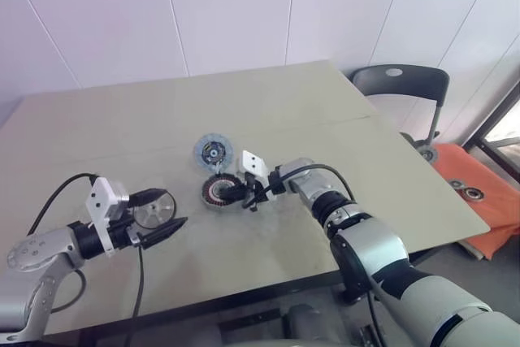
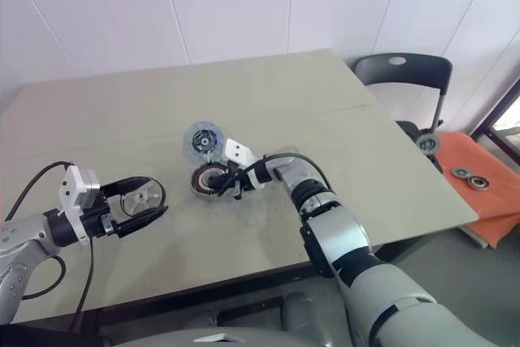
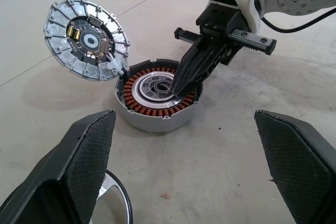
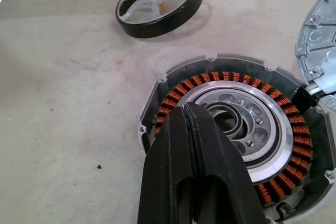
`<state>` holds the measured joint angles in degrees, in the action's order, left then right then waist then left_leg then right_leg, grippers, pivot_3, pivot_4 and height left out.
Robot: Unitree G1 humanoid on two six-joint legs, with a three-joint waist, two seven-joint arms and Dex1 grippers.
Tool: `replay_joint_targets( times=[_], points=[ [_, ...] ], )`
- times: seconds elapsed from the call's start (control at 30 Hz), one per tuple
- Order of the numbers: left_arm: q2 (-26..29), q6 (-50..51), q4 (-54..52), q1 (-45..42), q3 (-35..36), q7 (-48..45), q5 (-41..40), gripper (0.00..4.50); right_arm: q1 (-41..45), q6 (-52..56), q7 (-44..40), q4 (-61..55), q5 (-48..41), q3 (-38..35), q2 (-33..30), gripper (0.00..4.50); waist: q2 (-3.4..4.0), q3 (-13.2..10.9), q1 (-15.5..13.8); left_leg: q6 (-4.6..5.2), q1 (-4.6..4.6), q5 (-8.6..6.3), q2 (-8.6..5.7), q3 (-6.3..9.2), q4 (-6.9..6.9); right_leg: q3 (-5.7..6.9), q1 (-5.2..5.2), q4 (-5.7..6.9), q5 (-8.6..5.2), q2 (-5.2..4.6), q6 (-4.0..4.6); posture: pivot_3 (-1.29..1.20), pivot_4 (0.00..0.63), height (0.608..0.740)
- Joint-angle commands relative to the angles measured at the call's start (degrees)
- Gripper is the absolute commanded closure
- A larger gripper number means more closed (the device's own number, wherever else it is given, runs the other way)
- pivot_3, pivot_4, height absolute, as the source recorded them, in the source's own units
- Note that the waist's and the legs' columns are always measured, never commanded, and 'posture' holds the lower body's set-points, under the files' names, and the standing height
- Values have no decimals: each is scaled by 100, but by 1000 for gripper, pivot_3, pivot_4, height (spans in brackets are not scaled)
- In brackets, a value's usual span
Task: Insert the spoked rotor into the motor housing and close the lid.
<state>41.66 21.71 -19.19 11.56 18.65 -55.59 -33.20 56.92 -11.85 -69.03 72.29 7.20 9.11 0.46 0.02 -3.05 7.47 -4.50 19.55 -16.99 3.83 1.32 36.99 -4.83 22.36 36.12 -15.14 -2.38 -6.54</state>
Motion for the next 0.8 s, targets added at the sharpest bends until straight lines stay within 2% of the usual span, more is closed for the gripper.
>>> replay_joint_targets(
  times=[0.03,0.63,0.8],
  points=[
    [33,-39,-172,-53,15,9,-27,0,80,-137,378,-11,-19,-74,21,4486,0,0,1,0,0,0,0,0,0,0,0,0,0,0,0,0,0,740],
    [-26,-75,-170,-29,-5,43,-31,0,79,-343,582,39,77,-40,46,4486,0,0,0,0,0,0,0,0,0,0,0,0,0,0,0,0,0,740],
    [-59,-95,-145,-41,-30,47,-8,0,266,83,266,-23,-527,-588,141,4486,0,0,0,0,0,0,0,0,0,0,-1,0,0,0,0,0,0,740]
  ],
)
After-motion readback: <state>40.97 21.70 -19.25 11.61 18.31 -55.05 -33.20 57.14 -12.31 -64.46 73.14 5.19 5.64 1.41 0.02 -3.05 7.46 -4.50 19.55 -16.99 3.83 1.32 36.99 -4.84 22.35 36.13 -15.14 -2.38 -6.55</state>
